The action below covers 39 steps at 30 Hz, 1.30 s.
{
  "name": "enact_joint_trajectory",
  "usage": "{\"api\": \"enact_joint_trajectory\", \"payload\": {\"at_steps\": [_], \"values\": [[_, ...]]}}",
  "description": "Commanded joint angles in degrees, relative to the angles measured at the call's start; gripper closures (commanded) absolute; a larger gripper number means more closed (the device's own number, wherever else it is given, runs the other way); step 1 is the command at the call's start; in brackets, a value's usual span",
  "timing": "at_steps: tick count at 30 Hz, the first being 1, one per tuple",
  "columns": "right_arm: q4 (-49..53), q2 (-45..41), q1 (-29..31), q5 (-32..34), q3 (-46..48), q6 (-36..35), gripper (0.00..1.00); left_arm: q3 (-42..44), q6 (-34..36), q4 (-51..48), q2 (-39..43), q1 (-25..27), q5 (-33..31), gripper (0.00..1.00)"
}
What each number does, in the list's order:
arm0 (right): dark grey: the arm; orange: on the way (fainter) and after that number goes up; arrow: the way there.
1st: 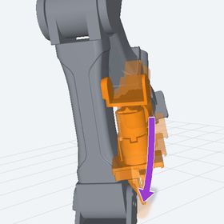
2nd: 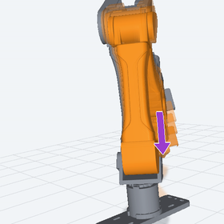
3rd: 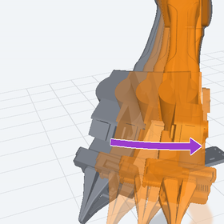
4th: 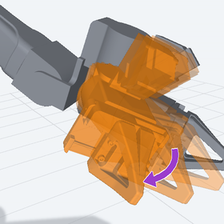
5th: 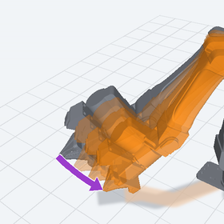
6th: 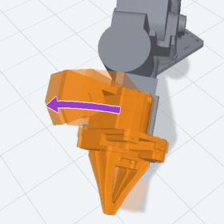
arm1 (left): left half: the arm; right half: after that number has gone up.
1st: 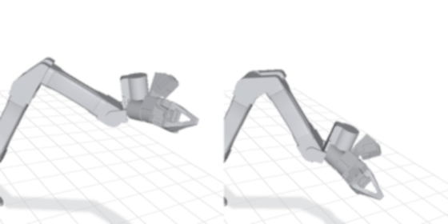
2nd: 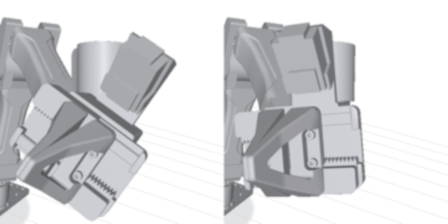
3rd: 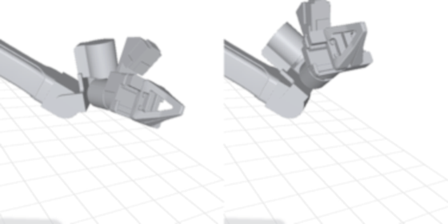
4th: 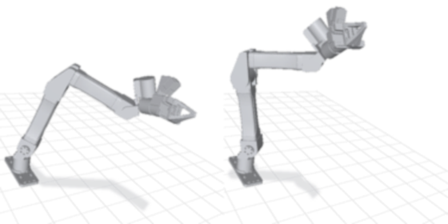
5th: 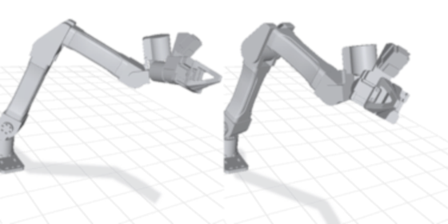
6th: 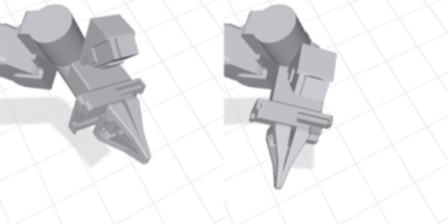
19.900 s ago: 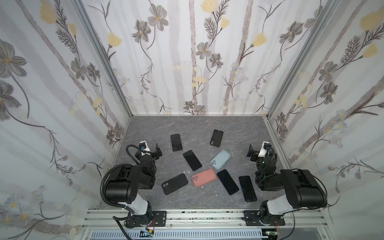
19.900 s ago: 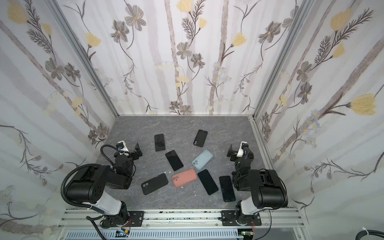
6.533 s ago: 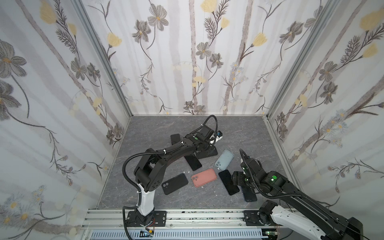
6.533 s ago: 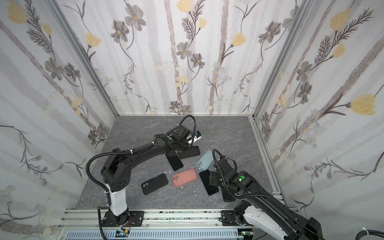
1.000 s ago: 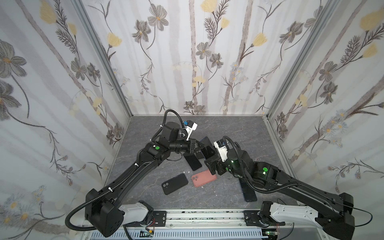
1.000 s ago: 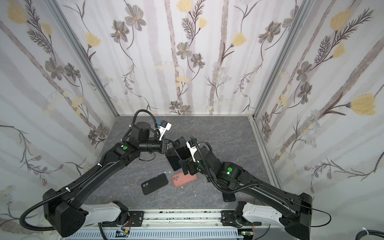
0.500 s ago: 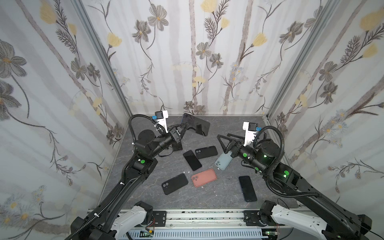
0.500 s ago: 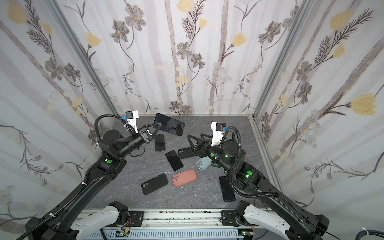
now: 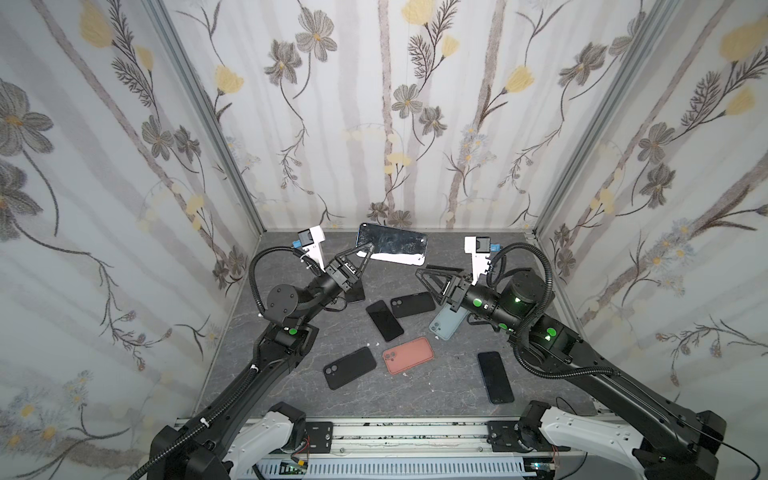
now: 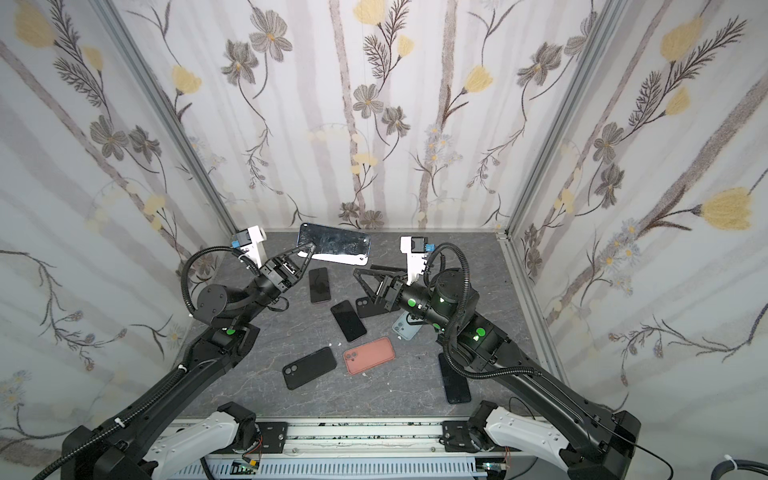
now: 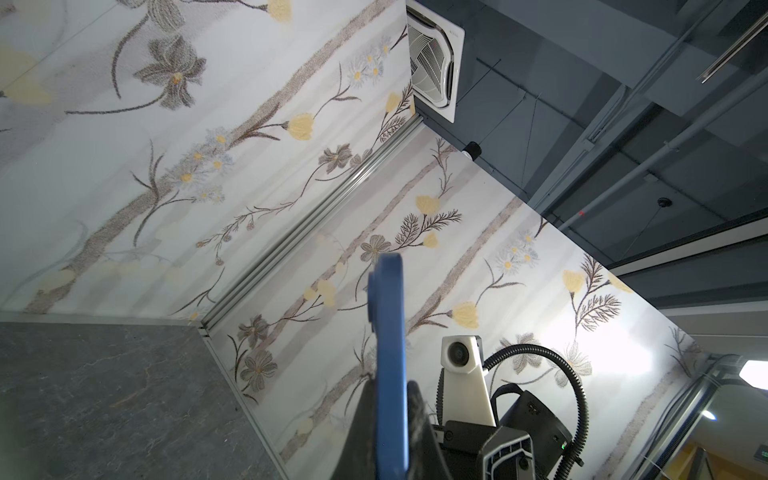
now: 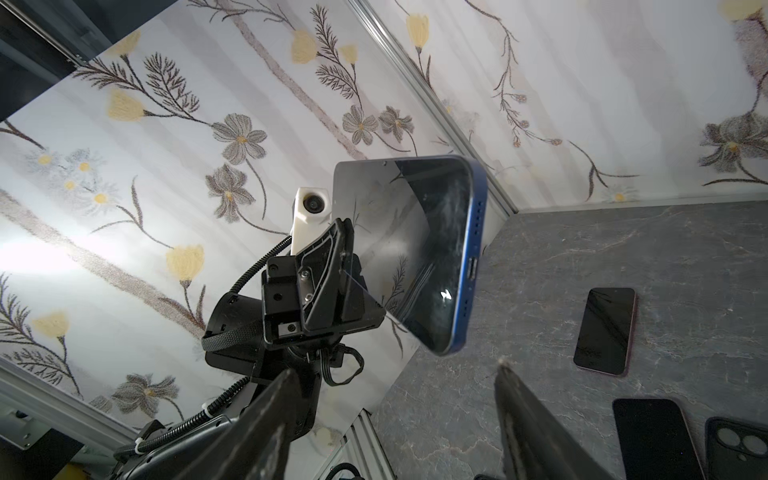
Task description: Put the phone into the phone case
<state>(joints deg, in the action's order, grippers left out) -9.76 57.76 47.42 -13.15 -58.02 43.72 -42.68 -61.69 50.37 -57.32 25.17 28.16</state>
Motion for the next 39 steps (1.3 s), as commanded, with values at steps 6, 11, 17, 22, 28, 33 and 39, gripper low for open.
{"api": "enact_joint_trajectory", "payload": {"at_steps": [6,11,17,22,28,33,39], "values": [[-5.70,0.34,-0.92,-3.30,-0.60,0.67,0.41,0.84,-5.20,6.31,1.95,0.19,2.70,1.00],[-6.81,0.60,-1.80,-5.62,-1.46,0.32,0.46,1.59,-6.82,7.87,1.41,0.18,3.63,1.00],[-7.57,1.56,-1.98,-6.34,-2.40,0.29,0.52,2.58,-9.28,11.43,0.97,0.30,5.22,1.00],[-8.66,3.56,-1.98,-7.96,-3.88,0.59,0.58,3.02,-9.58,11.68,0.97,0.31,5.58,1.00],[-7.97,5.50,-1.98,-8.88,-5.65,0.57,0.83,3.12,-8.56,10.36,1.15,0.24,5.70,1.00],[-7.18,5.34,-2.22,-7.98,-5.78,0.64,0.94,3.22,-5.98,6.61,1.56,0.23,3.81,0.96],[-3.31,4.22,-3.54,-4.69,-5.99,-1.00,0.98,2.95,-0.83,0.19,2.08,0.08,0.39,0.59]]}}
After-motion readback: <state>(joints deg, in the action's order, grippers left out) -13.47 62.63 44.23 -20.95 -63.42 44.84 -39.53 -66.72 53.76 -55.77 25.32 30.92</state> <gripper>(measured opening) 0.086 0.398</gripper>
